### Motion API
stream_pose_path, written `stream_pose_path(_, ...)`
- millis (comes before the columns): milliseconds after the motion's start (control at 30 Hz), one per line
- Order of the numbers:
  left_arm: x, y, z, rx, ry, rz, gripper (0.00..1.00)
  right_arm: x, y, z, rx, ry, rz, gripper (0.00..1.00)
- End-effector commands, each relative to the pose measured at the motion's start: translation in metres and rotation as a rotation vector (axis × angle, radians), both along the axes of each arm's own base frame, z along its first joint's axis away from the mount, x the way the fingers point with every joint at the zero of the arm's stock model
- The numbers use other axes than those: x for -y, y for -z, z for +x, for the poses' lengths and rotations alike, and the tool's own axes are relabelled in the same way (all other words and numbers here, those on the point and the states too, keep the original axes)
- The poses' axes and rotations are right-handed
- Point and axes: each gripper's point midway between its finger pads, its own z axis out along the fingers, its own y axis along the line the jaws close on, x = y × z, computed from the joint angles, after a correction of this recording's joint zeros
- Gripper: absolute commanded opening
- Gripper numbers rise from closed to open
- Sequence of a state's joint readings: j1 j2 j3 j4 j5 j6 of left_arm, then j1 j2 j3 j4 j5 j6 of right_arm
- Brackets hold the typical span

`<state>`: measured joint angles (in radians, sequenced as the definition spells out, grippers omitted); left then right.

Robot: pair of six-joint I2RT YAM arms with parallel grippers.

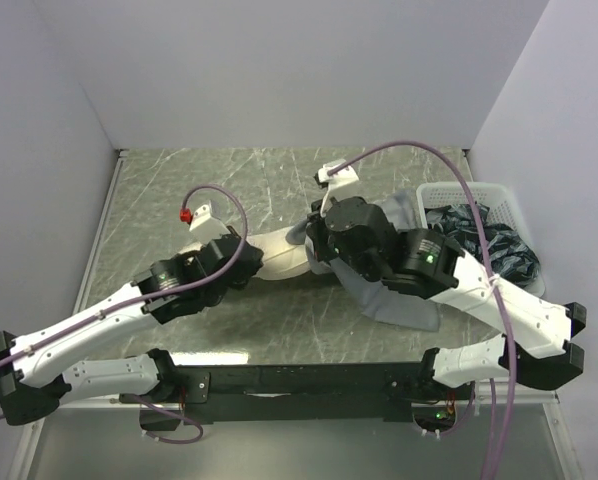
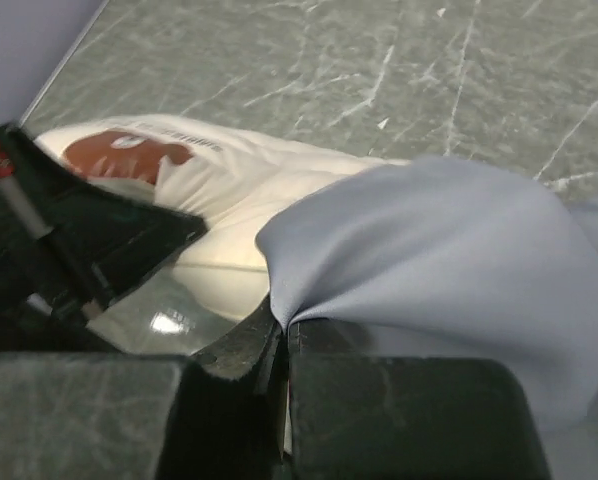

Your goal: Put the pillow into the pillowcase

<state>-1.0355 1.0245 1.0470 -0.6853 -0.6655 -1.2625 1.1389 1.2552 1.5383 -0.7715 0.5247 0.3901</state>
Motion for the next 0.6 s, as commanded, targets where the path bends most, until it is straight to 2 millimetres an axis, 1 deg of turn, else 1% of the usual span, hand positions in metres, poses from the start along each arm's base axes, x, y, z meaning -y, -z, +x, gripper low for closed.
stream_pose_path(0,0.016,-0.072,-0.012,0.105,0.135,-0.154,0.01,-0.014,-0.067,-0.020,0.075,-0.142,0.072,0.00)
stream_pose_path(33,0.014,-0.083,-0.014,0.117,0.138,-0.174,0.01,-0.017,-0.074,-0.022,0.080,-0.164,0.082,0.00)
stream_pose_path(67,0.010,-0.089,-0.016,0.119,0.134,-0.189,0.01,-0.019,-0.087,-0.021,0.099,-0.173,0.098,0.01)
stream_pose_path(100,0.007,-0.094,-0.016,0.127,0.128,-0.197,0.03,-0.019,-0.090,-0.016,0.106,-0.158,0.096,0.03)
stream_pose_path(133,0.005,-0.105,-0.016,0.143,0.120,-0.214,0.08,-0.013,-0.087,-0.004,0.093,-0.123,0.079,0.03)
stream_pose_path(167,0.002,-0.111,-0.015,0.155,0.105,-0.221,0.09,-0.019,-0.084,0.006,0.069,-0.127,0.079,0.02)
stream_pose_path(200,0.001,-0.115,-0.014,0.161,0.098,-0.225,0.12,-0.028,-0.076,0.009,0.019,-0.186,0.102,0.02)
stream_pose_path(233,0.001,-0.126,-0.012,0.179,0.093,-0.238,0.14,-0.038,-0.058,0.019,-0.017,-0.215,0.111,0.02)
stream_pose_path(267,0.004,-0.127,-0.008,0.186,0.091,-0.227,0.15,-0.032,-0.042,0.045,-0.049,-0.176,0.111,0.02)
stream_pose_path(300,0.008,-0.131,-0.006,0.189,0.094,-0.232,0.15,-0.034,-0.026,0.056,-0.076,-0.168,0.099,0.02)
stream_pose_path(333,0.008,-0.138,0.000,0.201,0.091,-0.241,0.14,-0.038,-0.005,0.064,-0.121,-0.170,0.089,0.02)
stream_pose_path(367,0.020,-0.138,0.007,0.205,0.127,-0.234,0.14,-0.037,0.023,0.088,-0.172,-0.131,0.060,0.01)
stream_pose_path(400,0.023,-0.137,0.013,0.200,0.142,-0.234,0.13,-0.041,0.040,0.096,-0.207,-0.136,0.059,0.01)
stream_pose_path(433,0.013,-0.133,0.034,0.196,0.106,-0.223,0.10,-0.055,0.074,0.104,-0.283,-0.175,0.063,0.00)
stream_pose_path(467,0.029,-0.122,0.040,0.150,0.188,-0.239,0.09,-0.055,0.091,0.113,-0.321,-0.169,0.060,0.00)
stream_pose_path(500,0.032,-0.118,0.054,0.155,0.199,-0.257,0.04,-0.059,0.107,0.118,-0.353,-0.170,0.053,0.00)
stream_pose_path(533,0.022,-0.112,0.074,0.154,0.168,-0.248,0.02,-0.067,0.137,0.123,-0.406,-0.183,0.036,0.00)
stream_pose_path(567,0.028,-0.092,0.088,0.114,0.170,-0.219,0.01,-0.072,0.151,0.124,-0.432,-0.195,0.034,0.00)
